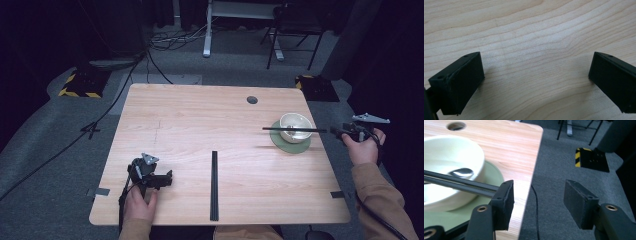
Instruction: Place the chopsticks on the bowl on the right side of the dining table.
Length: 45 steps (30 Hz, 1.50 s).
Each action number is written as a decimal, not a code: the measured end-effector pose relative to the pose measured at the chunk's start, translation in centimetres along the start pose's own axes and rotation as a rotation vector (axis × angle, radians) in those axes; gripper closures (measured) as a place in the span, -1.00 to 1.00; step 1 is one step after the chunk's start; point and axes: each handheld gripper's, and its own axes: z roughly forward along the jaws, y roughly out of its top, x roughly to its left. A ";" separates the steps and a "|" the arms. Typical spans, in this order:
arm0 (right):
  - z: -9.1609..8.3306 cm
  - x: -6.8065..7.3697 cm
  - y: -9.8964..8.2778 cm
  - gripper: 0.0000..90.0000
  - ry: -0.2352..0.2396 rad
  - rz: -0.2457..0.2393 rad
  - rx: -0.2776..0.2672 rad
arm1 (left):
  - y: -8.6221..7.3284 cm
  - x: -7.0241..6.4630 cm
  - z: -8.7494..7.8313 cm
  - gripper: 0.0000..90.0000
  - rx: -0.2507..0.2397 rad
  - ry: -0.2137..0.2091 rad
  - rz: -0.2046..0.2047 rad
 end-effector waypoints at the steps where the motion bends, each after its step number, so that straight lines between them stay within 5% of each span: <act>1: -0.3 0.2 0.2 -0.08 0.007 0.001 -0.002 | 0.0 0.0 0.0 -1.00 0.000 -0.002 -0.001; 7: -1.8 1.6 1.5 -0.13 0.085 -0.030 -0.034 | 0.0 0.0 0.0 -1.00 0.001 -0.002 -0.002; 22: -6.3 8.0 3.9 -0.25 0.326 -0.118 -0.096 | 0.0 0.0 0.0 -1.00 0.000 -0.001 -0.002; 27: -7.4 10.3 3.8 -0.28 0.416 -0.147 -0.072 | 0.0 0.0 0.0 -1.00 0.000 -0.001 0.000; 45: -7.8 16.1 1.9 -0.30 0.571 -0.267 0.042 | 0.0 0.0 0.0 -1.00 0.000 -0.001 -0.002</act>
